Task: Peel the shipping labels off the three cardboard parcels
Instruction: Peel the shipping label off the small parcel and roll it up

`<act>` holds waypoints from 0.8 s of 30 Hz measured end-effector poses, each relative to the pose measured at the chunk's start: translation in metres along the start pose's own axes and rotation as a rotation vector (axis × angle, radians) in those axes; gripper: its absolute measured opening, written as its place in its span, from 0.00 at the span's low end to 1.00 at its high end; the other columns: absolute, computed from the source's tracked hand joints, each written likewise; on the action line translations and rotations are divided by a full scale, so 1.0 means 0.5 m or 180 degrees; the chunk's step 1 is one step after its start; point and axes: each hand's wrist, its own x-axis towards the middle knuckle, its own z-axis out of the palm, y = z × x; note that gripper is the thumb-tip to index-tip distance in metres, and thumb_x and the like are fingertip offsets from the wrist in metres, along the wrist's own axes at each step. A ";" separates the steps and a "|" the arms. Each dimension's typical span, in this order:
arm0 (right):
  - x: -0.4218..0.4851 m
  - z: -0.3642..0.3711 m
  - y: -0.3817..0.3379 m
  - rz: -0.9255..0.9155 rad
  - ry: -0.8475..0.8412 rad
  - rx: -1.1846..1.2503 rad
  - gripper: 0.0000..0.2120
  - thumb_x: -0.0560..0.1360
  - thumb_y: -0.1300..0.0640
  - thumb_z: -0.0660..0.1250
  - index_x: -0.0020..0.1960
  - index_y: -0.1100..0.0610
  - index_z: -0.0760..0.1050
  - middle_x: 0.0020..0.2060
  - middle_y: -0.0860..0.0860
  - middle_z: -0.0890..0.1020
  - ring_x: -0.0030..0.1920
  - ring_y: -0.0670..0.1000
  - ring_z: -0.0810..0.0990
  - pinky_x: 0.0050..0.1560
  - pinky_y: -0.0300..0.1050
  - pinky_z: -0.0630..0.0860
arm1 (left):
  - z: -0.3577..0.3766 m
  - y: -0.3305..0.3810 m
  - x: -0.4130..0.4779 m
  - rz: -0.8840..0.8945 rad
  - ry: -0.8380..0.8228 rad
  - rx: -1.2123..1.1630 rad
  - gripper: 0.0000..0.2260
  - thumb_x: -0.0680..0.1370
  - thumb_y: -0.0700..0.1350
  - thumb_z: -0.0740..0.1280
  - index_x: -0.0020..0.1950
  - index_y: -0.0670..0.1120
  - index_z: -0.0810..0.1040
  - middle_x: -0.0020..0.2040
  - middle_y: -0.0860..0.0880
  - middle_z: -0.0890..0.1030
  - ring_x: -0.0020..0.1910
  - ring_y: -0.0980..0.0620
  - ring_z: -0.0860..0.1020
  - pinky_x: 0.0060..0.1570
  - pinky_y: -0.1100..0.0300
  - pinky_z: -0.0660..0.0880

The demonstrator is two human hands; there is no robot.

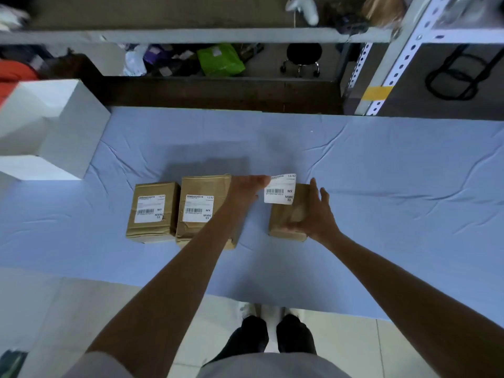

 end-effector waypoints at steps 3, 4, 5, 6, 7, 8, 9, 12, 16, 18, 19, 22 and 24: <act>0.019 0.008 -0.002 -0.0020 -0.0171 0.0009 0.68 0.57 0.52 0.83 0.78 0.52 0.36 0.75 0.57 0.54 0.74 0.58 0.61 0.69 0.53 0.67 | -0.008 -0.004 0.011 0.0018 0.0202 -0.0033 0.09 0.75 0.41 0.70 0.53 0.38 0.81 0.28 0.58 0.79 0.32 0.61 0.75 0.35 0.65 0.70; 0.023 0.008 -0.005 -0.0021 -0.0193 -0.0018 0.68 0.56 0.51 0.83 0.78 0.53 0.38 0.73 0.57 0.59 0.72 0.58 0.64 0.68 0.52 0.68 | -0.011 -0.005 0.012 0.0060 0.0294 -0.0021 0.11 0.75 0.41 0.70 0.55 0.37 0.80 0.24 0.59 0.79 0.28 0.63 0.75 0.34 0.66 0.70; 0.025 0.008 -0.008 -0.0032 -0.0169 -0.0054 0.66 0.55 0.51 0.84 0.78 0.54 0.42 0.69 0.57 0.63 0.69 0.58 0.66 0.66 0.52 0.70 | -0.014 -0.003 0.011 0.0103 0.0356 -0.0040 0.12 0.76 0.40 0.70 0.57 0.36 0.80 0.23 0.60 0.78 0.27 0.64 0.75 0.33 0.68 0.71; 0.027 0.006 -0.010 -0.0065 -0.0101 -0.0087 0.63 0.54 0.51 0.84 0.76 0.55 0.47 0.66 0.56 0.66 0.66 0.59 0.69 0.63 0.52 0.72 | -0.017 0.000 0.010 0.0139 0.0389 -0.0068 0.12 0.76 0.40 0.70 0.57 0.35 0.80 0.24 0.60 0.79 0.29 0.64 0.76 0.33 0.69 0.71; 0.028 0.004 -0.012 -0.0114 -0.0014 -0.0094 0.59 0.53 0.51 0.84 0.73 0.56 0.53 0.62 0.56 0.68 0.62 0.59 0.72 0.60 0.52 0.73 | -0.020 0.004 0.010 0.0165 0.0416 -0.0109 0.12 0.75 0.40 0.70 0.56 0.35 0.80 0.24 0.60 0.79 0.31 0.61 0.76 0.34 0.68 0.72; 0.029 0.002 -0.013 -0.0155 0.0073 -0.0053 0.54 0.53 0.51 0.84 0.70 0.56 0.58 0.59 0.56 0.70 0.59 0.58 0.73 0.57 0.51 0.74 | -0.022 0.008 0.011 0.0181 0.0430 -0.0156 0.11 0.75 0.40 0.70 0.55 0.36 0.81 0.25 0.60 0.80 0.34 0.59 0.76 0.35 0.67 0.72; 0.029 -0.001 -0.013 -0.0176 0.0159 0.0037 0.48 0.54 0.52 0.84 0.67 0.56 0.61 0.56 0.56 0.72 0.56 0.57 0.74 0.54 0.51 0.74 | -0.025 0.014 0.009 0.0186 0.0427 -0.0195 0.09 0.75 0.40 0.70 0.53 0.38 0.81 0.25 0.60 0.80 0.35 0.58 0.76 0.37 0.65 0.72; 0.027 -0.009 -0.009 -0.0242 0.0436 0.0478 0.29 0.63 0.56 0.80 0.58 0.56 0.69 0.50 0.55 0.78 0.49 0.56 0.77 0.47 0.48 0.74 | -0.033 0.025 0.007 0.0186 0.0352 -0.0246 0.02 0.75 0.41 0.71 0.43 0.46 0.81 0.27 0.60 0.81 0.33 0.62 0.77 0.38 0.64 0.72; 0.024 -0.010 -0.010 -0.0361 0.0516 0.0481 0.16 0.71 0.62 0.72 0.56 0.56 0.71 0.47 0.56 0.80 0.43 0.56 0.78 0.42 0.45 0.72 | -0.039 0.030 0.008 0.0223 0.0318 -0.0271 0.03 0.74 0.41 0.71 0.41 0.47 0.81 0.27 0.60 0.81 0.33 0.63 0.78 0.39 0.63 0.73; 0.024 -0.004 -0.014 -0.0361 0.0531 0.0281 0.15 0.74 0.62 0.68 0.59 0.56 0.71 0.50 0.58 0.81 0.45 0.57 0.78 0.45 0.48 0.75 | -0.040 0.033 0.006 0.0241 0.0308 -0.0284 0.04 0.74 0.42 0.71 0.40 0.48 0.81 0.27 0.59 0.81 0.34 0.61 0.77 0.38 0.63 0.73; 0.024 -0.002 -0.017 -0.0323 0.0519 0.0224 0.15 0.75 0.61 0.67 0.61 0.56 0.71 0.52 0.58 0.81 0.47 0.58 0.79 0.47 0.50 0.76 | -0.040 0.035 0.006 0.0246 0.0309 -0.0288 0.05 0.74 0.42 0.71 0.39 0.48 0.81 0.27 0.59 0.80 0.34 0.60 0.76 0.38 0.63 0.73; 0.018 0.003 -0.032 -0.0009 0.0304 0.0167 0.30 0.67 0.46 0.76 0.61 0.58 0.69 0.52 0.54 0.79 0.49 0.55 0.78 0.50 0.52 0.78 | -0.039 0.039 0.007 0.0215 0.0293 -0.0293 0.06 0.75 0.41 0.71 0.38 0.49 0.80 0.26 0.60 0.80 0.36 0.59 0.76 0.38 0.62 0.72; 0.012 0.015 -0.045 0.0105 0.0072 -0.0145 0.45 0.54 0.39 0.81 0.61 0.58 0.66 0.55 0.53 0.76 0.54 0.57 0.76 0.54 0.55 0.77 | -0.042 0.040 0.008 0.0217 0.0265 -0.0298 0.07 0.75 0.42 0.71 0.38 0.49 0.80 0.27 0.60 0.80 0.37 0.59 0.76 0.38 0.61 0.71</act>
